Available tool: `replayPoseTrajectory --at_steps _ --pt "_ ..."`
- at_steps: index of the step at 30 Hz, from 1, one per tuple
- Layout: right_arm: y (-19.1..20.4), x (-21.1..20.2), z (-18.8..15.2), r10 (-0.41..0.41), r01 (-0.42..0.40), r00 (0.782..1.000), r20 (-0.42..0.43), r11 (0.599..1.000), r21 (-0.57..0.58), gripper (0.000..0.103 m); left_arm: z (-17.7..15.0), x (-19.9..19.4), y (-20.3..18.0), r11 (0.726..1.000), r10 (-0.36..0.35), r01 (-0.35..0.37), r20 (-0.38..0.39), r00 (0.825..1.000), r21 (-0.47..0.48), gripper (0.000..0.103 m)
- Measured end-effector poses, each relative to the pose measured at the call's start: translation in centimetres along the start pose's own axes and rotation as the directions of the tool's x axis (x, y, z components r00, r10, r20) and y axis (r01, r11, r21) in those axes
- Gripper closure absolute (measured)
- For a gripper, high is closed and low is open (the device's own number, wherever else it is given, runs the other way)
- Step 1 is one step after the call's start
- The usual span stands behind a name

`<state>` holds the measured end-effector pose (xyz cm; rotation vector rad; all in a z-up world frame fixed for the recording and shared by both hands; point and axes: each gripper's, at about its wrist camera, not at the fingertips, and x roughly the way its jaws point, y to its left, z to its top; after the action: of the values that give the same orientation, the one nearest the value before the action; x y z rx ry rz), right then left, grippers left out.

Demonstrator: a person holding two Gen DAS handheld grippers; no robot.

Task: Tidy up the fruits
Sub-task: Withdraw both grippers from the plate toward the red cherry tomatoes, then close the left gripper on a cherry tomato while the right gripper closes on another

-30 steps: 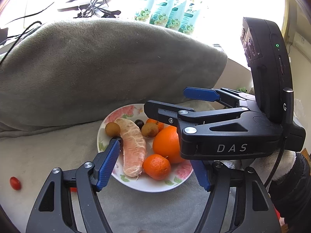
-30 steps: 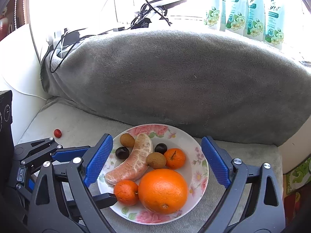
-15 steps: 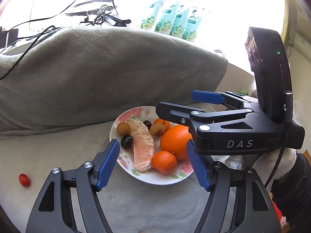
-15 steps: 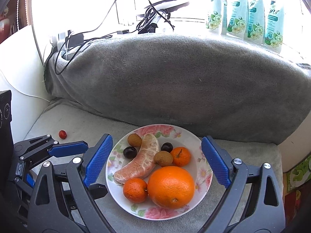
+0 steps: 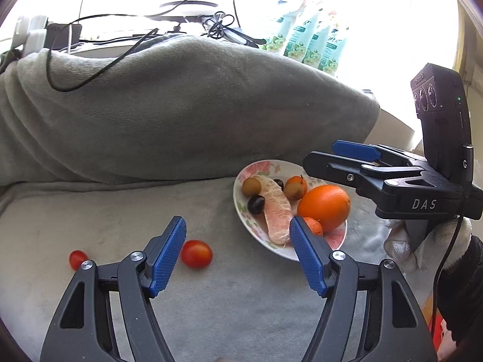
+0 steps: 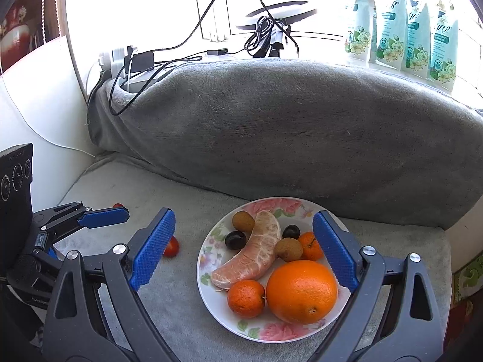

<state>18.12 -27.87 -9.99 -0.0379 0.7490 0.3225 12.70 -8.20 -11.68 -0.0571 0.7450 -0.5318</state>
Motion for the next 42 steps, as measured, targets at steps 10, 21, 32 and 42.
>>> replayPoseTrajectory --at_steps 10,21,32,42 --pt "3.2 0.7 -0.2 0.062 -0.062 0.998 0.001 0.996 -0.062 0.008 -1.5 -1.6 4.8 0.995 0.083 -0.083 0.003 0.997 -0.062 0.032" --pt "7.6 3.7 -1.7 0.099 -0.115 0.991 -0.090 0.975 -0.192 0.023 -3.5 -2.2 9.1 0.979 0.169 -0.171 -0.029 0.985 -0.107 0.032" --pt "9.6 6.5 -3.0 0.106 -0.151 0.977 -0.185 0.956 -0.251 0.041 -4.7 -1.0 12.5 0.965 0.192 -0.204 -0.088 0.978 -0.165 0.049" --pt "10.2 8.5 -3.5 0.091 -0.159 0.966 -0.241 0.947 -0.280 0.051 -4.9 0.2 13.4 0.961 0.184 -0.203 -0.117 0.976 -0.187 0.058"
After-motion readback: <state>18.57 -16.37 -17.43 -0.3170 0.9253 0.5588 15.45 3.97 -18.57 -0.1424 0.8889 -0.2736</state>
